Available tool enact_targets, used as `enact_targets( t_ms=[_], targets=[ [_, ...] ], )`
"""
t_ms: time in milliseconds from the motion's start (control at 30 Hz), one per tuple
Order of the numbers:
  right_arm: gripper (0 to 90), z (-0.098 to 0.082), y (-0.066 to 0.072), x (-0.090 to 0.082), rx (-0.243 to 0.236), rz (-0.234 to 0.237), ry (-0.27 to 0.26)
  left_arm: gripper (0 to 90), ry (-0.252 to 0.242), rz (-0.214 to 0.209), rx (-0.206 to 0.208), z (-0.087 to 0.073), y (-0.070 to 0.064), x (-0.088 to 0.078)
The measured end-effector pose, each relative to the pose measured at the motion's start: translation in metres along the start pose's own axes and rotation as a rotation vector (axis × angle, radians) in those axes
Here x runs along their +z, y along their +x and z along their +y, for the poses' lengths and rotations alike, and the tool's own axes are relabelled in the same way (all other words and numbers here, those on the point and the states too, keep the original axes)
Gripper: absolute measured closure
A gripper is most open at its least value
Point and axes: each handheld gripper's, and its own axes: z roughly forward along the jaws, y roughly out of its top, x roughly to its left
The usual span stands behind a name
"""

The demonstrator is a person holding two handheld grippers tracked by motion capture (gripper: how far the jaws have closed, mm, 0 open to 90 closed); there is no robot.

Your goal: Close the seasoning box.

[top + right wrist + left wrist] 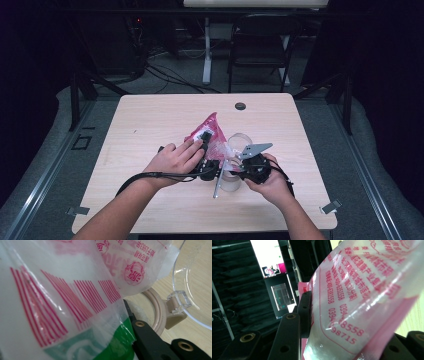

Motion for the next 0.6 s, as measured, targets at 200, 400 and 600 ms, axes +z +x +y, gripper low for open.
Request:
enact_targets(
  t_ms=[200, 400, 600],
  targets=[
    [90.0, 0.0000, -0.0004, -0.0005, 0.002, 0.001, 0.003, 66.4, 0.000, 0.005, 0.005, -0.0012, 0.0005, 0.0000],
    [90.0, -0.0002, -0.0003, -0.0005, 0.008, 0.005, -0.008, 66.5, 0.006, 0.009, 0.015, -0.0005, 0.0027, -0.0012],
    [90.0, -0.0003, -0.0009, -0.0008, 0.005, 0.005, -0.004, 66.4, -0.003, 0.008, 0.006, 0.0001, 0.0027, -0.0006]
  ],
)
